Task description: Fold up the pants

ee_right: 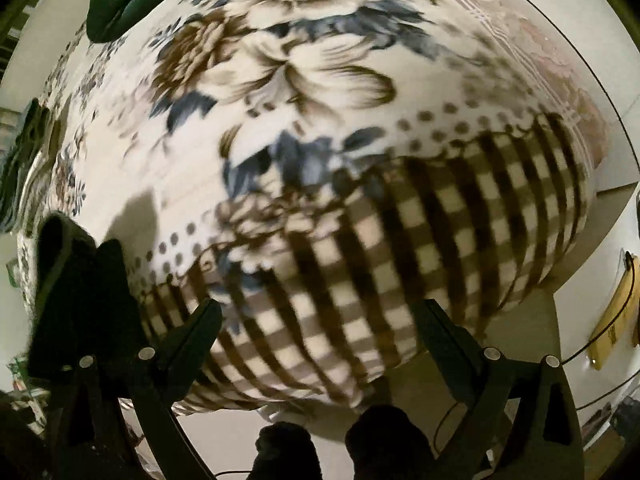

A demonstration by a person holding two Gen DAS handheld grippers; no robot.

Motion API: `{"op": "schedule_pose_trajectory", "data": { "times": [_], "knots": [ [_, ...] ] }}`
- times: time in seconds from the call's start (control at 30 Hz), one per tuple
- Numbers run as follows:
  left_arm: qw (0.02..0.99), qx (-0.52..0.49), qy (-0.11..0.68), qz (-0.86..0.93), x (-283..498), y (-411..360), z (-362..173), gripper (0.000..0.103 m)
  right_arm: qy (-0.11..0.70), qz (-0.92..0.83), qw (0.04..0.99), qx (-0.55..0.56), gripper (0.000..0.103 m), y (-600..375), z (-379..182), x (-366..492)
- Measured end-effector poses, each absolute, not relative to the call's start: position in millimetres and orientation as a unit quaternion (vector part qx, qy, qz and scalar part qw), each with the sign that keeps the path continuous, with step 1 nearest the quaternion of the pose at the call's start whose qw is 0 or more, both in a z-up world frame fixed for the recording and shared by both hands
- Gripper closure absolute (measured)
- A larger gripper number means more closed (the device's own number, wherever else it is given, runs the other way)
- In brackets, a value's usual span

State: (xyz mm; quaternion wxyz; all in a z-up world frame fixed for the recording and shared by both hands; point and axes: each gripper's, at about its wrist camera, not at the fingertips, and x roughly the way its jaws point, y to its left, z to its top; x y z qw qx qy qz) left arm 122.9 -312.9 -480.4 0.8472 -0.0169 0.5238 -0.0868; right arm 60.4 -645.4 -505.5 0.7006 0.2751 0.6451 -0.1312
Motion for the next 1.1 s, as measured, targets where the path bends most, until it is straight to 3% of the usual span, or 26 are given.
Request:
{"op": "schedule_pose_trajectory", "data": {
  "times": [0.17, 0.2, 0.23, 0.3, 0.47, 0.5, 0.53, 0.77, 1.1],
  "knots": [
    [0.824, 0.007, 0.561, -0.082, 125, -325, -482, 0.071, 0.627, -0.090, 0.709, 0.310, 0.003, -648, -501, 59],
    [0.820, 0.003, 0.567, -0.079, 126, -324, -480, 0.061, 0.623, -0.079, 0.711, 0.318, 0.003, -644, -501, 65],
    [0.814, 0.006, 0.576, -0.071, 126, -324, -479, 0.046, 0.618, -0.070, 0.712, 0.325, 0.003, -641, -500, 68],
    [0.806, 0.002, 0.588, -0.072, 129, -323, -474, 0.036, 0.610, -0.051, 0.714, 0.340, 0.003, -637, -498, 74],
    [0.805, 0.000, 0.589, -0.078, 132, -316, -449, 0.030, 0.599, 0.001, 0.707, 0.376, 0.004, -610, -496, 94],
    [0.806, 0.005, 0.587, -0.072, 133, -315, -444, 0.019, 0.600, 0.013, 0.704, 0.381, 0.004, -602, -498, 100],
    [0.806, 0.005, 0.588, -0.065, 135, -312, -440, 0.016, 0.600, 0.020, 0.701, 0.386, 0.004, -597, -499, 104],
    [0.821, 0.007, 0.571, -0.004, 155, -257, -430, 0.016, 0.606, 0.065, 0.668, 0.427, 0.004, -562, -520, 122],
    [0.795, -0.015, 0.594, 0.121, 192, -119, -478, 0.016, 0.635, 0.111, 0.574, 0.506, 0.003, -484, -594, 140]
  ]
}}
